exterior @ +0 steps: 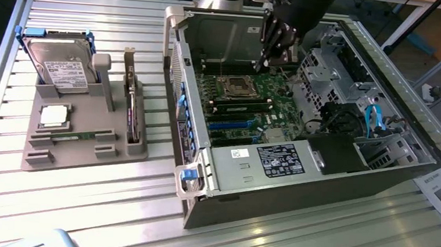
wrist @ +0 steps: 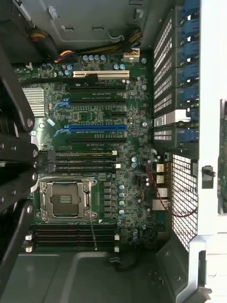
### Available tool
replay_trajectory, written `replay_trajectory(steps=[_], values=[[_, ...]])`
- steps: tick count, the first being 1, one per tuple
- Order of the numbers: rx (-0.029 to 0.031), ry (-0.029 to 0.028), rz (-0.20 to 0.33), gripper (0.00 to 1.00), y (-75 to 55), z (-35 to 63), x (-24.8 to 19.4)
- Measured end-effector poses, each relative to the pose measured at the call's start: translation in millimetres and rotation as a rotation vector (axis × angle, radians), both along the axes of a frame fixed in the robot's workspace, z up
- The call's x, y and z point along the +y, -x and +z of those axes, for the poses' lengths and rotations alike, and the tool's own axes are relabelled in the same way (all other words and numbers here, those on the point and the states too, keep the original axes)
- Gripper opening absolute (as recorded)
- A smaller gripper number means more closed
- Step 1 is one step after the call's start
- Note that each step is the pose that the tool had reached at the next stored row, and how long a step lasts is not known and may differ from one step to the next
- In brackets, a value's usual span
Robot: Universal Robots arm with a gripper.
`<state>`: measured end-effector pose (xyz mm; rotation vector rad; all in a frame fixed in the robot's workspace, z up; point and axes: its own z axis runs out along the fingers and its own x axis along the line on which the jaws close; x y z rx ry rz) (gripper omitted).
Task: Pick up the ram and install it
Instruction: 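Press down the ram until it locks into place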
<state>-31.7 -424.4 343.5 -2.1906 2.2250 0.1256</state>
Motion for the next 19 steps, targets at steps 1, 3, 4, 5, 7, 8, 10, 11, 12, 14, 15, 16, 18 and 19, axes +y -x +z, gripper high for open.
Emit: replay_trajectory(steps=[1, 3, 4, 5, 7, 8, 10, 11, 12, 14, 15, 16, 18, 19], values=[[0.0, -0.0001, 0.0, 0.1, -1.2, 0.0, 0.0], [0.0, 0.0, 0.0, 0.1, -3.9, 0.0, 0.0], [0.0, 0.0, 0.0, 0.1, -5.3, 0.0, 0.0], [0.0001, 0.0, 0.0, 0.1, -7.0, 0.0, 0.0], [0.0002, 0.0, 0.0, 0.1, -10.3, 0.0, 0.0], [0.0003, 0.0, 0.0, 0.1, -11.9, 0.0, 0.0], [0.0009, 0.0001, 0.0, 0.1, -16.8, 0.1, 0.0], [0.0014, 0.0, 0.0, 0.1, -19.1, 0.0, 0.0], [0.0021, 0.0, 0.0, 0.1, -22.0, 0.0, 0.0], [0.003, 0.0, 0.0, 0.1, -25.8, 0.1, 0.0], [0.0034, 0.0, 0.0, 0.1, -27.2, 0.0, 0.0], [0.0037, 0.0, 0.0, 0.1, -28.6, 0.0, 0.0], [0.0037, -0.0001, 0.0, 0.1, -28.9, 0.0, 0.0], [0.0037, 0.0, 0.0, 0.1, -28.9, 0.0, 0.0]])
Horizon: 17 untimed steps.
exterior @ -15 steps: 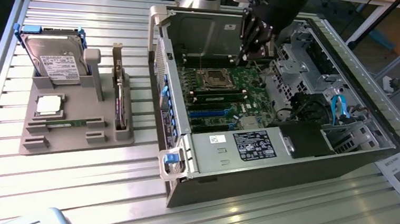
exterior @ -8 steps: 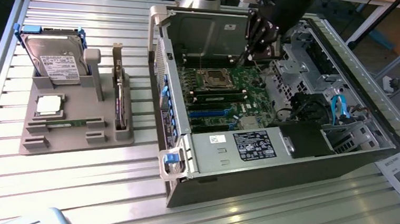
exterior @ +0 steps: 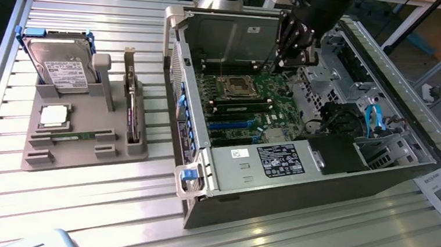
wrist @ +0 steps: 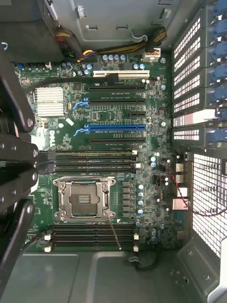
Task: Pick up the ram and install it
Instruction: 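Press down the ram until it locks into place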
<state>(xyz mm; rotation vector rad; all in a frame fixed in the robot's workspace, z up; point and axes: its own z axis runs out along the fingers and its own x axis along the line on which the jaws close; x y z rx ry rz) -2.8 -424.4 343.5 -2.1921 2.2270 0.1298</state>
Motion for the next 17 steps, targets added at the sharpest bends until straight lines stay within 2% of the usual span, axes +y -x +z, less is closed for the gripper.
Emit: replay_trajectory(steps=[5, 12, 17], values=[[0.0, 0.0, 0.0, 0.1, 0.0, 4.1, 0.0], [0.0, 0.0, 0.0, 0.1, 0.0, 20.4, 0.0], [0.0, 0.0, 0.0, 0.1, 0.0, 20.6, 0.0]])
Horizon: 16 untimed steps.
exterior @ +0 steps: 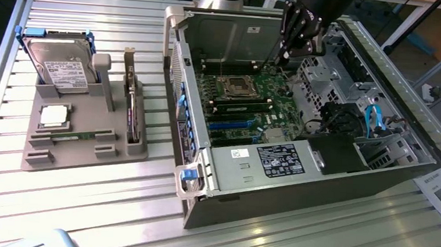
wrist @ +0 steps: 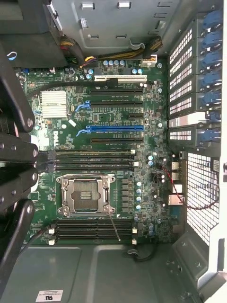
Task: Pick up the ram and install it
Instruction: 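Press down the ram until it locks into place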
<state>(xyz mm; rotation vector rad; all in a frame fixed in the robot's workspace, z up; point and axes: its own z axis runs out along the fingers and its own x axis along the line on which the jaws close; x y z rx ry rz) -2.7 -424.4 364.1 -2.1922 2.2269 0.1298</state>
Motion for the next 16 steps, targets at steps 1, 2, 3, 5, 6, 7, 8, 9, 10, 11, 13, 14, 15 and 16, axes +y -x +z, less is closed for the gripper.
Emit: replay_trajectory(steps=[1, 2, 3, 5, 6, 7, 8, 9, 10, 11, 13, 14, 15, 16], values=[[0.0, 0.0, 0.0, 0.1, 0.0, 0.0, 0.0], [0.0001, 0.0, 0.0, 0.1, 0.0, 0.0, 0.0], [0.0, 0.0, 0.0, 0.1, 0.0, 0.0, 0.0], [0.0, 0.0, 0.0, 0.1, 0.0, 0.0, 0.0], [0.0, 0.0, 0.0, 0.1, 0.0, 0.0, 0.0], [0.0, 0.0001, 0.0, 0.1, 0.0, 0.0, 0.0], [0.0, 0.0, 0.0, 0.1, 0.0, 0.0, 0.0], [0.0, 0.0, 0.0, 0.1, 0.0, 0.0, 0.0], [0.0, 0.0001, 0.0, 0.1, 0.0, 0.0, 0.0], [0.0001, 0.0, -0.001, 0.1, 0.0, 0.0, 0.0], [0.0001, 0.0001, -0.058, 0.1, 0.0, 0.0, 0.0], [0.0, 0.0001, -0.084, 0.1, 0.0, 0.0, 0.0], [0.0, 0.0, -0.118, 0.1, 0.0, 0.0, 0.0], [0.0, 0.0001, -0.148, 0.1, 0.0, 0.0, 0.0]])
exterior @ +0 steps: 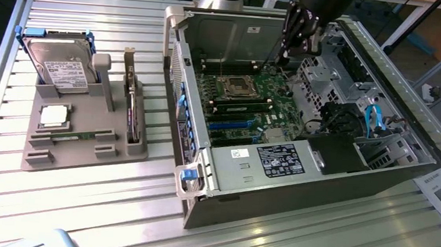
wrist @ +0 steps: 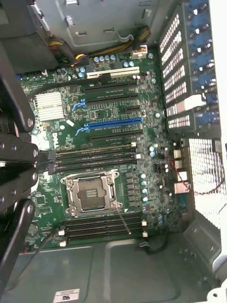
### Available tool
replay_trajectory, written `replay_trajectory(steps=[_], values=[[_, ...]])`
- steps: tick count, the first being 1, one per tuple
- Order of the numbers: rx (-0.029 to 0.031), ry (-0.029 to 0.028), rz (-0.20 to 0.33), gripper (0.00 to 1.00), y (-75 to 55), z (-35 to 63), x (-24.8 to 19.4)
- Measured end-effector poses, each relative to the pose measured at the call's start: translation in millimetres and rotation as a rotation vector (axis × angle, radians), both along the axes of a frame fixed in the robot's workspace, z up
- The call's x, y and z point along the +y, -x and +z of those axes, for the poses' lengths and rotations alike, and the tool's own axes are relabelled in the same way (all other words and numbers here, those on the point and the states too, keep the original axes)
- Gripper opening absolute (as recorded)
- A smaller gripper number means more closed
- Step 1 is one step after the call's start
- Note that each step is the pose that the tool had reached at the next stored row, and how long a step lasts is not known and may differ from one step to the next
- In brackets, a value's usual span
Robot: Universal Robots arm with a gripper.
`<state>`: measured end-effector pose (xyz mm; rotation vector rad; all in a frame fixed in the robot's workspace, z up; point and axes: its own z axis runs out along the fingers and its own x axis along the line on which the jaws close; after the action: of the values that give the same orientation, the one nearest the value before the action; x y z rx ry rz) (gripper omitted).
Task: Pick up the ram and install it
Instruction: 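Press down the ram until it locks into place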
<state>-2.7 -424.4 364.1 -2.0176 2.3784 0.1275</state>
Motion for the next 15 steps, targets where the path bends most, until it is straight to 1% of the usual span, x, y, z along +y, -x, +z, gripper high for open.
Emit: replay_trajectory(steps=[2, 6, 8, 11, 15], values=[[0.0, 0.0, -0.039, 0.1, 0.0, 0.0, 0.0], [0.0, -0.0001, -0.144, 0.1, 0.0, 0.0, 0.0], [0.0, -0.0001, -0.178, 0.1, 0.0, -0.1, 0.0], [0.0, 0.0, -0.272, 0.1, 0.0, -0.1, 0.0], [0.0, 0.0, -0.352, 0.1, 0.0, -0.2, 0.0]])
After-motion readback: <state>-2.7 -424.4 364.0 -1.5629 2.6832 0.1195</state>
